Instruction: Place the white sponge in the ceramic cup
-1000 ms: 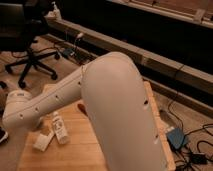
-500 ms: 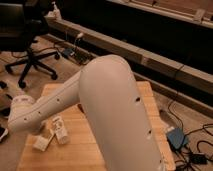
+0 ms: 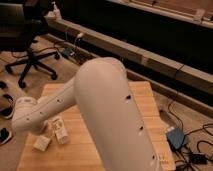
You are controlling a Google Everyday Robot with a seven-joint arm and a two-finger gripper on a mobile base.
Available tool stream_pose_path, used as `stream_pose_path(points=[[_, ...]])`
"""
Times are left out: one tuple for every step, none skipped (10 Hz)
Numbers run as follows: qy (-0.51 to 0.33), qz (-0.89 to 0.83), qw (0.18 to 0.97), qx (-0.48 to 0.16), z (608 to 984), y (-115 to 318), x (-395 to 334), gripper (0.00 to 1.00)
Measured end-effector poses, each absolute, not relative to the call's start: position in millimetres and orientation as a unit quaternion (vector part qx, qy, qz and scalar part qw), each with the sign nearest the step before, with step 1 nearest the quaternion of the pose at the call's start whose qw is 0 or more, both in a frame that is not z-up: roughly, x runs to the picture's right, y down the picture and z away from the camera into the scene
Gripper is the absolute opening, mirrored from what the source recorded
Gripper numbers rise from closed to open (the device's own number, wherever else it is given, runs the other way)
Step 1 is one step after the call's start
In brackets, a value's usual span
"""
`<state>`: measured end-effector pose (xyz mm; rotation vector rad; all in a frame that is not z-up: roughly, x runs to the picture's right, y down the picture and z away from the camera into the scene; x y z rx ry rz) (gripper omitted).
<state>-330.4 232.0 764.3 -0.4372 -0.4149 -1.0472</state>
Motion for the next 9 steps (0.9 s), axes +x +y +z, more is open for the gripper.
stream_pose_path(points=[[-0.195,-0.494,0.822,-0.207,769,233,-330,0.65],[-0.195,-0.495,0.82,-0.21,774,234,-330,0.65],[-0.196,-0.494,0.82,-0.212,780,234,-330,0.65],[-0.197,-0.493,0.82,-0.213,783,234,-331,0.65],[-0.198,-0.494,0.819,-0.215,787,234,-334,0.65],[-0.2,-0.495,0.817,-0.217,789,234,-338,0.65],[-0.201,-0.498,0.815,-0.218,791,234,-341,0.65],[-0.201,-0.502,0.812,-0.22,792,234,-345,0.65],[-0.199,-0.506,0.809,-0.223,793,235,-346,0.65]])
